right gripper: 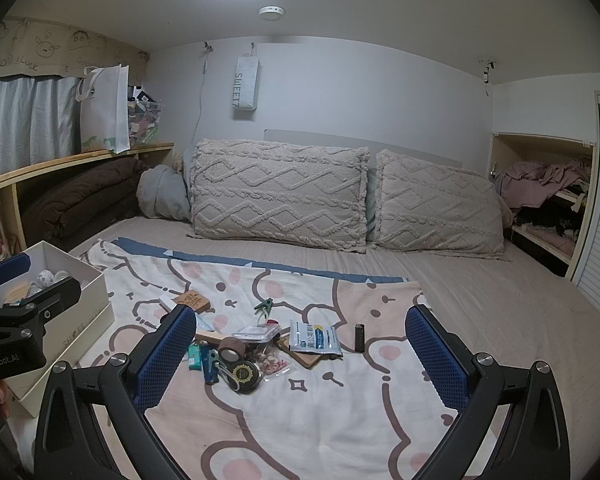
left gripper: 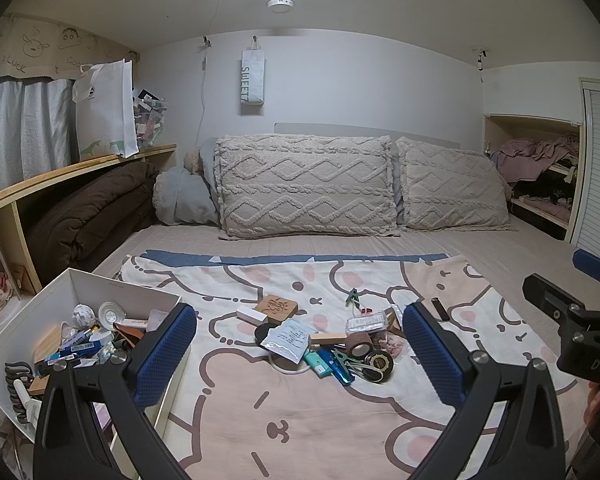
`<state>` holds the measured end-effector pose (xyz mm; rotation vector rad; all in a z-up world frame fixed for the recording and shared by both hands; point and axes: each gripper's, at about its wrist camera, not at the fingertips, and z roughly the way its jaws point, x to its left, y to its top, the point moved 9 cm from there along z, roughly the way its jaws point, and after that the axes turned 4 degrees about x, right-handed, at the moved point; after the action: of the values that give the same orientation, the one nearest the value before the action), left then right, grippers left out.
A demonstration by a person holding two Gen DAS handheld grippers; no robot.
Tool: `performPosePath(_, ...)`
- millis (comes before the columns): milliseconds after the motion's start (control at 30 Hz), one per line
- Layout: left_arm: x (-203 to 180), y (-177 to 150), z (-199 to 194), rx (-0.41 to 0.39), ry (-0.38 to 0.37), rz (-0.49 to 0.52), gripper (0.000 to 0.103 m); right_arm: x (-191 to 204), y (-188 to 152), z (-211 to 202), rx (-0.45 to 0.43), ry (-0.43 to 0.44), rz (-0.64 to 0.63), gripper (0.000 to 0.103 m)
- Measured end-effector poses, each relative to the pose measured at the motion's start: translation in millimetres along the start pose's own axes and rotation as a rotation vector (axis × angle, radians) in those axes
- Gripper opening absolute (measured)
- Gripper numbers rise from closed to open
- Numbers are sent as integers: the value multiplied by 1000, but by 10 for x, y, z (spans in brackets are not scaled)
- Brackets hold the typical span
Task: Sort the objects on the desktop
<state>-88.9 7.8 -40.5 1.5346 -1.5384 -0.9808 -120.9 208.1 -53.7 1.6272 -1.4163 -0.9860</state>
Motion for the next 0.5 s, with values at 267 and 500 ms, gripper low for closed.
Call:
performPosePath(267, -9, -9, 9, 1, 0, 0, 103, 6, -5, -2, 0, -1, 0, 103)
performPosePath(500, -12, -11, 14, 1, -1, -2, 103, 9, -4, -4, -1, -1, 1, 103)
